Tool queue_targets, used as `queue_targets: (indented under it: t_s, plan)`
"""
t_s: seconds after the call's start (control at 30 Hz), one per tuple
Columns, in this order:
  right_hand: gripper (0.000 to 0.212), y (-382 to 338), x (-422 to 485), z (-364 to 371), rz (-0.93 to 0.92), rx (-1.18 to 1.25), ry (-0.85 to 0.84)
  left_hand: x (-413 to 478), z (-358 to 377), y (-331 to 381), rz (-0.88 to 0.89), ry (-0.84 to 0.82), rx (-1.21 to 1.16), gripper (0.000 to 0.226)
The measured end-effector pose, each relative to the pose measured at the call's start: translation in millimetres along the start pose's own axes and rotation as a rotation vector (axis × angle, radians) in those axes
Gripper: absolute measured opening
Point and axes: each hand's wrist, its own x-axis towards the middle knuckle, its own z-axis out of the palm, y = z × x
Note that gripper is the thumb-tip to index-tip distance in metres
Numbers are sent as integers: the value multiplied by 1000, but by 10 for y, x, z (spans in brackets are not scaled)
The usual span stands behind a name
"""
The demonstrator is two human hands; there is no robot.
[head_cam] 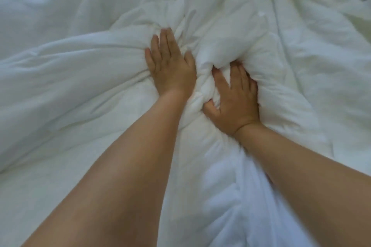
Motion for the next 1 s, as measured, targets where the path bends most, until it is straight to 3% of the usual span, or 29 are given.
queue_targets:
  t_s: [0.2, 0.37, 0.53, 0.6, 0.7, 0.87, 0.93, 1.0]
  plan:
    - [65, -77, -258, -137, 63, -6, -19, -1994, -474, -167, 233, -253, -73, 56]
    - [61, -287, -1742, -478, 179, 98, -186, -3336, -1093, -341, -9, -620, -313, 59]
    - [59, -597, -3259, -1237, 224, 144, -496, -4416, -1820, -374, 23, -919, -322, 69]
    - [51, -680, -3721, -1664, 255, 209, -380, -4582, -2041, -273, -61, -896, -409, 73]
    - [45, -656, -4300, -2152, 363, 131, 0, -4654, -2314, 19, -89, -900, -640, 94]
    - [55, -446, -4815, -2432, 665, 164, 116, -4717, -2466, 615, 464, -1055, -416, 107]
    - [66, -288, -4966, -2500, 808, 415, 124, -4633, -2414, 722, 579, -1147, -239, 113]
    - [71, -159, -5054, -2544, 936, 776, 84, -4573, -2367, 762, 635, -1111, -70, 102]
